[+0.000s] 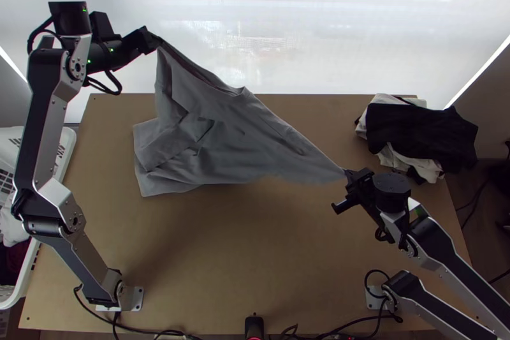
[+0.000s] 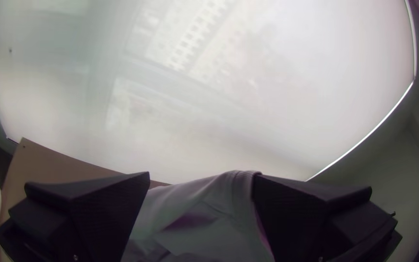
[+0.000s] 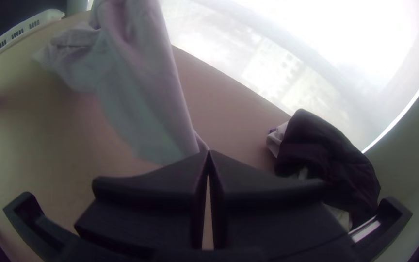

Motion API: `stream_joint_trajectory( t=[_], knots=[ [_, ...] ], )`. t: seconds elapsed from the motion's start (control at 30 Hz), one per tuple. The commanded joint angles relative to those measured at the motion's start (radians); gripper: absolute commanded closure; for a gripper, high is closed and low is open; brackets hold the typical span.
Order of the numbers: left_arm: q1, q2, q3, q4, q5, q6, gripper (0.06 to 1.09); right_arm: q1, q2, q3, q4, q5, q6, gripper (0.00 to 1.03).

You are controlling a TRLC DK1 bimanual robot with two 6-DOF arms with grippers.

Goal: Fold the t-shirt

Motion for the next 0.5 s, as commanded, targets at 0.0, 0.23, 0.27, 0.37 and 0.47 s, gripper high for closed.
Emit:
stream_joint_trajectory(
  t=[0.0, 0.23, 0.27, 0.37, 0.47],
  knots=[
    [-0.077, 0.047, 0.039, -0.036, 0.138, -0.087, 0.11, -0.009, -0.034, -0.017, -0.006, -0.004, 0.004, 1.0],
    [-0.173, 0.04, 0.02, -0.112, 0.259, -0.085, 0.11, -0.015, -0.055, -0.041, -0.01, -0.004, 0.004, 1.0],
    [-0.177, 0.04, 0.02, -0.134, 0.259, -0.072, 0.11, -0.017, -0.055, -0.041, -0.01, -0.004, 0.006, 1.0],
    [-0.156, 0.038, 0.006, -0.215, 0.258, 0.027, 0.11, -0.02, -0.055, -0.04, -0.009, -0.004, 0.006, 1.0],
    [-0.113, 0.037, -0.014, -0.327, 0.259, 0.175, 0.11, -0.033, -0.054, -0.041, -0.009, -0.004, 0.006, 1.0]
  ],
)
